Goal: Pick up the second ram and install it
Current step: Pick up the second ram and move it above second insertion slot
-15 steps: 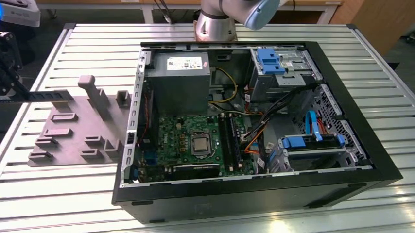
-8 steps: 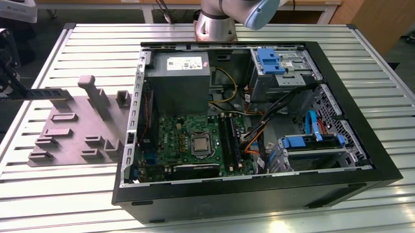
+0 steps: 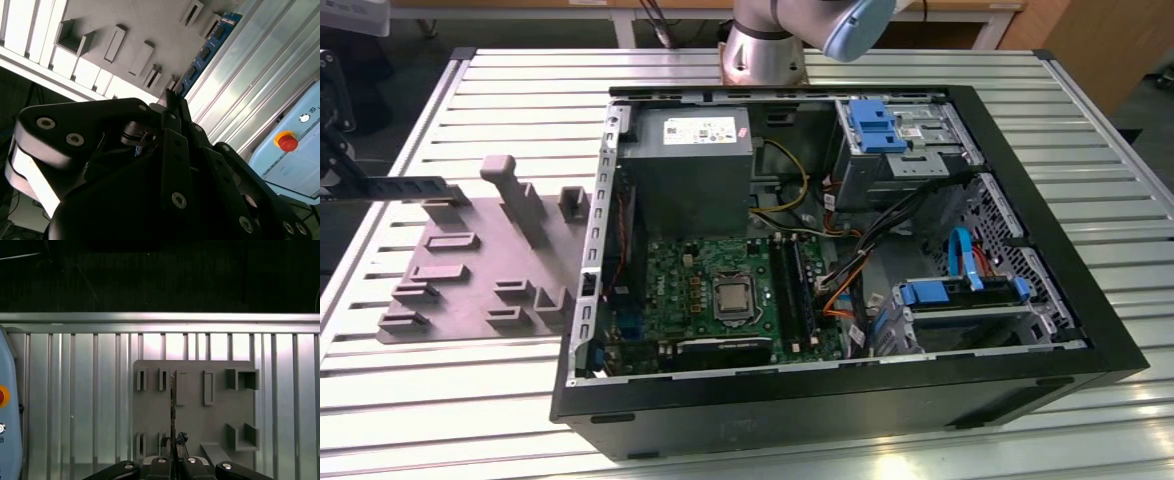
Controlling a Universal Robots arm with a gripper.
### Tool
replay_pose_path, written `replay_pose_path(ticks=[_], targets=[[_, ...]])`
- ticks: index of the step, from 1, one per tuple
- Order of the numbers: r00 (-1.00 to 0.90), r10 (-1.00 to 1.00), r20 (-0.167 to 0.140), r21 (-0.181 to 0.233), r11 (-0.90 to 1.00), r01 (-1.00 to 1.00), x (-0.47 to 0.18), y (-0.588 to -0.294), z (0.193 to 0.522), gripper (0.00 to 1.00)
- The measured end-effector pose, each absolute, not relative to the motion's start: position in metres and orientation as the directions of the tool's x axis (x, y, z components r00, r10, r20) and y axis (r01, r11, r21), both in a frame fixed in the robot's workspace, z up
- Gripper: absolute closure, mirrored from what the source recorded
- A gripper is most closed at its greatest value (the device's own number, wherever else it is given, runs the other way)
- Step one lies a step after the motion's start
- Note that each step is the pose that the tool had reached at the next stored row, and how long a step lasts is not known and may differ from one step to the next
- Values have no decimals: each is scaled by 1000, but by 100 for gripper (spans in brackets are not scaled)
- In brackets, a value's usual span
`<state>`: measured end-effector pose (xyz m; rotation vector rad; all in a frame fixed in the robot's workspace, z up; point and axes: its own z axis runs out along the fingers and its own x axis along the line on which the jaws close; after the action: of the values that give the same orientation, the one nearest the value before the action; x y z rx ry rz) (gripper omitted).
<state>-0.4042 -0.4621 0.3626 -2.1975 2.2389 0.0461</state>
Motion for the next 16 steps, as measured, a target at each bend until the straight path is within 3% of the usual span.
replay_pose_path(ticks=[16], targets=[[-19, -1000, -23, 18, 18, -1000, -404, -462, 378, 86]])
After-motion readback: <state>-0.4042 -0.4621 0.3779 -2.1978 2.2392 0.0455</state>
